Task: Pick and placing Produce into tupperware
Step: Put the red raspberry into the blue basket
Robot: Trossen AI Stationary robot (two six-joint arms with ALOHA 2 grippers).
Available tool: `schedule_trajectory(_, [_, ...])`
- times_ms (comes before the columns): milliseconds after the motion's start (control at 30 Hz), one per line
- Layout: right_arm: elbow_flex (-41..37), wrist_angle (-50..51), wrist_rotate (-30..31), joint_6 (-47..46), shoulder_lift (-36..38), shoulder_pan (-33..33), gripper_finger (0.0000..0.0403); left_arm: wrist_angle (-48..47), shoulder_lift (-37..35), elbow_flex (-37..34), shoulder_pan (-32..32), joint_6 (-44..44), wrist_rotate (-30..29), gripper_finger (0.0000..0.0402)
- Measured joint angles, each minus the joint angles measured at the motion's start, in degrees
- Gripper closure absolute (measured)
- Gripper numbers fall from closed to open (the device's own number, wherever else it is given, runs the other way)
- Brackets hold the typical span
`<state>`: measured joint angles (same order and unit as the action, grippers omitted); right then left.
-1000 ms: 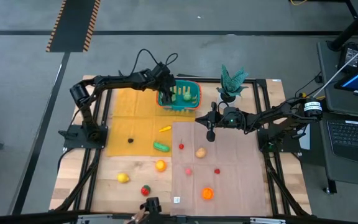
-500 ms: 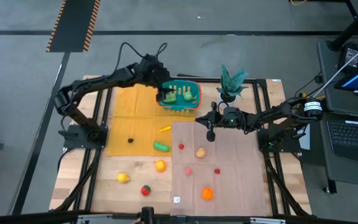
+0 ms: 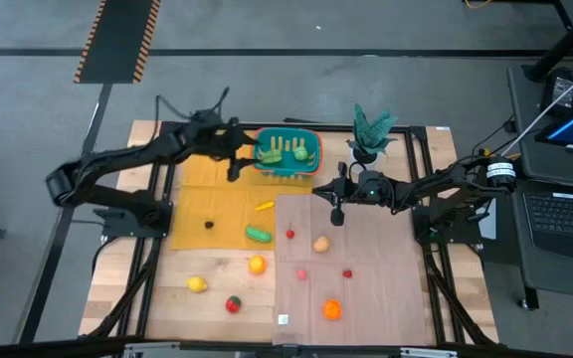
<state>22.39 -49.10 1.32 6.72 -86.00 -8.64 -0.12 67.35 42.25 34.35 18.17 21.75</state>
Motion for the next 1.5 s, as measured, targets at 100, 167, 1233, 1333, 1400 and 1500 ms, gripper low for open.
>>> schedule_trajectory(100, [0.0, -0.2, 0.0, 0.0, 0.0, 0.0, 0.0375, 1.8, -5.1, -5.4, -0.1, -1.2, 0.1, 0.0154])
schedule_trajectory(167, [0.0, -0.7, 0.0, 0.0, 0.0, 0.0, 0.0375, 2.6, -8.3, -8.3, 0.0, -1.6, 0.5, 0.0154])
schedule_trajectory(1233, [3.3, 29.1, 3.8, 1.5, 18.6, 10.4, 0.0127, 7.0, -27.8, -23.6, -0.3, -7.5, 7.7, 0.0154])
schedule_trajectory(1333, [8.6, 42.4, 7.9, 2.3, 19.5, 13.7, 0.0129, 7.0, -27.7, -23.6, -0.3, -7.6, 9.5, 0.0154])
schedule_trajectory(1400, [12.6, 51.5, 9.3, 1.0, 19.5, 15.6, 0.0135, 7.0, -27.7, -23.6, -0.3, -8.1, 9.5, 0.0154])
schedule_trajectory(1500, [18.0, 62.6, 9.6, -4.2, 19.3, 17.7, 0.0146, 6.7, -27.7, -23.6, -0.3, -9.0, 9.5, 0.0154])
